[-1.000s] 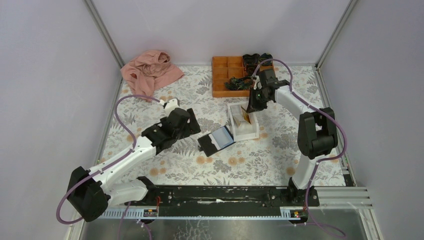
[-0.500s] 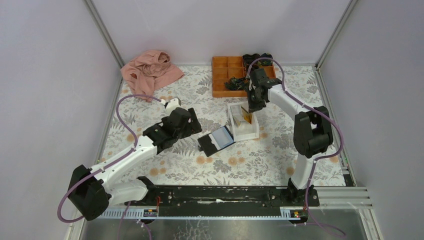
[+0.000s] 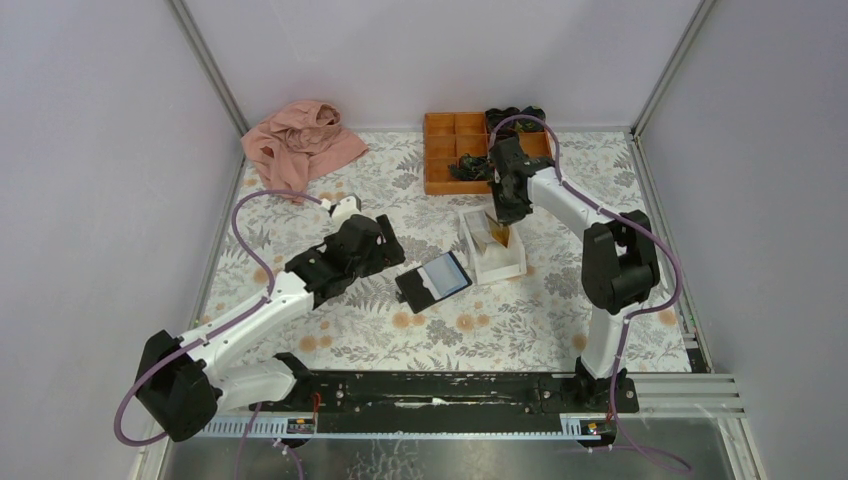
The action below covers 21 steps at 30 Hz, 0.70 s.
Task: Put the credit cards into the card holder
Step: Pick up the credit card from the storage box.
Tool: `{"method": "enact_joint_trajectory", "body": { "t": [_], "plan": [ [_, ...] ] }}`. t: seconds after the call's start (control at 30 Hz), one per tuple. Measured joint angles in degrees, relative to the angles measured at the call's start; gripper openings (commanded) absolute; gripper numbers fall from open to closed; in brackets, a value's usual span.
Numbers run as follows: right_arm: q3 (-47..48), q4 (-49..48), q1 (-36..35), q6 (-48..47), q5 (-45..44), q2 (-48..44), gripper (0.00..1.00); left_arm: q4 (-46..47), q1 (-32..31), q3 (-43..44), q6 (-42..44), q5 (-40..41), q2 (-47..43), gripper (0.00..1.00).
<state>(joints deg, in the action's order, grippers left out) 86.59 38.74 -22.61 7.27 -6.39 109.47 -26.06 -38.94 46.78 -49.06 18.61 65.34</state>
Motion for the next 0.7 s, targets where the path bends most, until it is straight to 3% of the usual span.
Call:
{"method": "enact_joint_trajectory", "body": {
  "t": [0.43,0.7],
  "plan": [
    [4.6,3.2,-1.0,0.3,-1.3,-10.8,0.00,2.1,0.0,-3.6,-4.8,-3.0,-4.3,1.00],
    [5.4,2.4,-6.9,3.7,4.2,-16.7,0.00,2.2,0.0,-8.2,-8.8,-3.6,-10.1,1.00]
  ]
}}
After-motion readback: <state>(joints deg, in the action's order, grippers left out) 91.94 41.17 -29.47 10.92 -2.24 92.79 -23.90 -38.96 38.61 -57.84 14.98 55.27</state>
